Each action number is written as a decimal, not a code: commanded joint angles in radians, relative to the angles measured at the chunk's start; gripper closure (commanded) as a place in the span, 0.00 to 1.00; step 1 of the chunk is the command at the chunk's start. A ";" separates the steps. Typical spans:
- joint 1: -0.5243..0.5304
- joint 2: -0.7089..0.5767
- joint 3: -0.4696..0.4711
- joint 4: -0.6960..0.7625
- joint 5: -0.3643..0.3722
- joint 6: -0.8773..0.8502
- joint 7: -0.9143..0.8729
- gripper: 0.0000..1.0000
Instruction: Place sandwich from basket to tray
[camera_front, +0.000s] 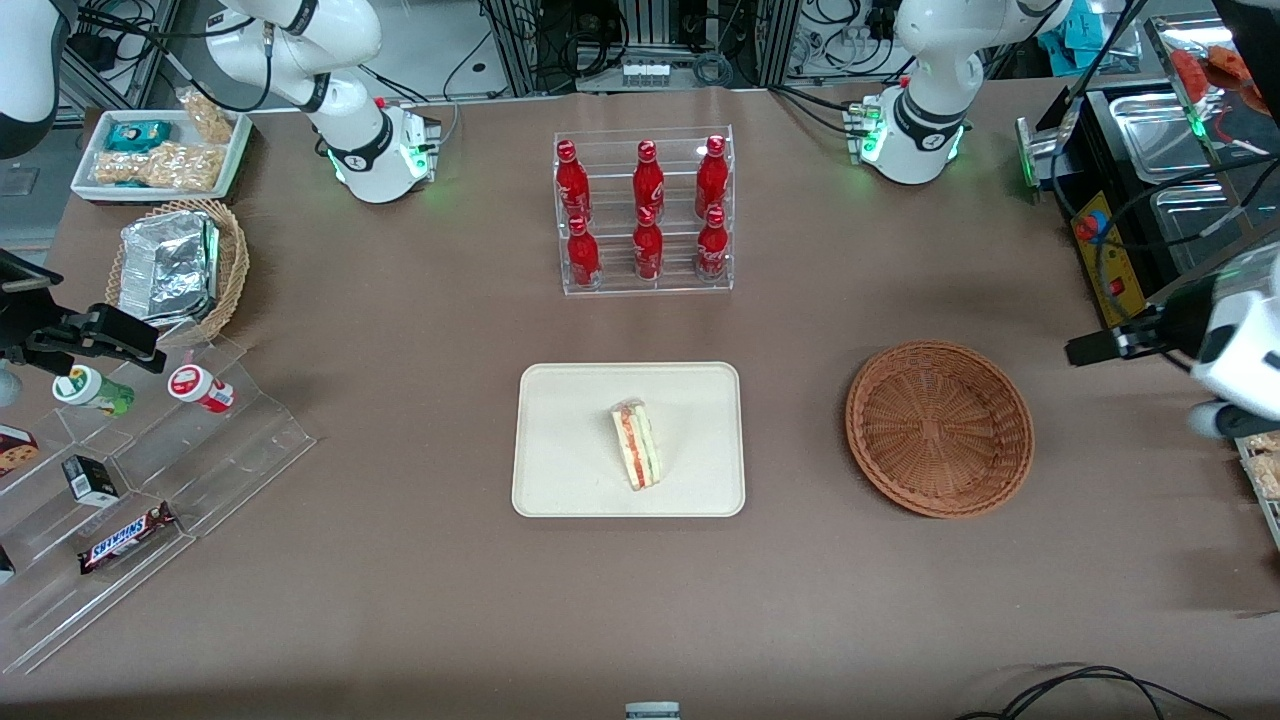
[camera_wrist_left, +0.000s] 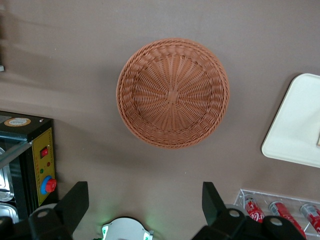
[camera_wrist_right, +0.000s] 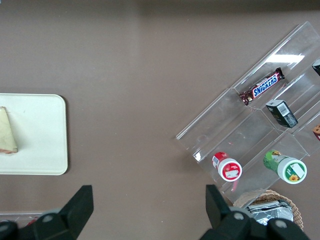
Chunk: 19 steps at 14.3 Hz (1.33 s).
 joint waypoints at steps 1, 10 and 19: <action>-0.048 -0.283 0.095 -0.372 -0.047 0.173 0.012 0.00; -0.353 -0.347 0.360 -0.338 -0.090 0.153 0.024 0.00; -0.350 -0.364 0.250 -0.339 0.003 0.130 0.029 0.00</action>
